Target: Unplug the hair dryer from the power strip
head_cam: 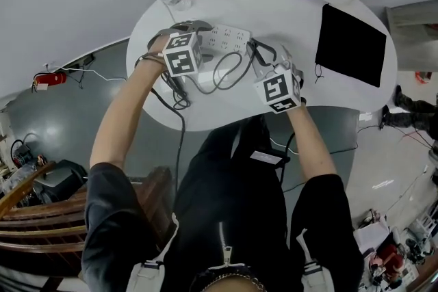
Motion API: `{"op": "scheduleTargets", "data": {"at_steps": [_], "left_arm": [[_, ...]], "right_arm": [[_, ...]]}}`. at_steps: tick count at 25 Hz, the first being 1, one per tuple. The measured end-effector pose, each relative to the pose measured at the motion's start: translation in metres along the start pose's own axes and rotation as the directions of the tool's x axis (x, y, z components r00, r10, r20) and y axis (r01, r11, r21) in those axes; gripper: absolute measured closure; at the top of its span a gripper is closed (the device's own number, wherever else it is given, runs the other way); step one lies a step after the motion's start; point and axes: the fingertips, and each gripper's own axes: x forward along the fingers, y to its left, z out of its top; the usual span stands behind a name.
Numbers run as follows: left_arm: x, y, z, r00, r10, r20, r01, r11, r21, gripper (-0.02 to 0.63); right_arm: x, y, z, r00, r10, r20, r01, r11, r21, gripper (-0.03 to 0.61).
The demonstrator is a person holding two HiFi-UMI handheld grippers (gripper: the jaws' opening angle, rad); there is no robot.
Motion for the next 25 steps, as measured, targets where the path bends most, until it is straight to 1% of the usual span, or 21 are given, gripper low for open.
{"op": "scheduleTargets", "data": {"at_steps": [1, 3, 4, 6, 7, 9, 13, 18, 22, 25], "left_arm": [[-0.005, 0.0, 0.002, 1.0, 0.015, 0.013, -0.015, 1.0, -0.007, 0.283], [-0.015, -0.001, 0.008, 0.997, 0.054, 0.05, -0.052, 0.998, -0.027, 0.362], [-0.021, 0.0, 0.01, 0.994, 0.077, 0.073, -0.074, 0.996, -0.041, 0.389], [-0.033, 0.0, 0.015, 0.984, 0.128, 0.121, -0.12, 0.99, -0.073, 0.448], [-0.04, -0.001, 0.018, 0.978, 0.153, 0.144, -0.141, 0.986, -0.09, 0.487], [-0.055, -0.002, 0.025, 0.961, 0.198, 0.193, -0.175, 0.976, -0.129, 0.538], [-0.079, -0.006, 0.04, 0.924, 0.274, 0.268, -0.227, 0.955, -0.192, 0.57], [-0.106, -0.014, 0.059, 0.881, 0.355, 0.313, -0.298, 0.93, -0.216, 0.588], [-0.134, -0.02, 0.072, 0.833, 0.429, 0.348, -0.352, 0.898, -0.264, 0.594], [-0.153, -0.024, 0.081, 0.799, 0.471, 0.373, -0.379, 0.877, -0.296, 0.597]], "right_arm": [[-0.004, -0.001, 0.002, 1.0, -0.003, 0.002, 0.003, 1.0, -0.003, 0.534], [-0.012, -0.004, 0.008, 1.0, -0.009, 0.008, 0.009, 1.0, -0.011, 0.534], [-0.015, -0.004, 0.011, 1.0, -0.012, 0.013, 0.012, 1.0, -0.014, 0.534], [-0.023, -0.005, 0.019, 0.999, -0.02, 0.026, 0.02, 1.0, -0.017, 0.534], [-0.027, -0.004, 0.024, 0.999, -0.025, 0.034, 0.025, 1.0, -0.018, 0.534], [-0.037, -0.005, 0.034, 0.998, -0.036, 0.048, 0.036, 0.999, -0.019, 0.534], [-0.055, -0.006, 0.05, 0.995, -0.055, 0.08, 0.056, 0.998, -0.013, 0.534], [-0.077, -0.006, 0.068, 0.991, -0.074, 0.113, 0.074, 0.997, 0.001, 0.532], [-0.094, -0.002, 0.079, 0.987, -0.088, 0.134, 0.085, 0.996, 0.023, 0.532], [-0.107, 0.001, 0.088, 0.983, -0.096, 0.155, 0.093, 0.995, 0.027, 0.532]]}}
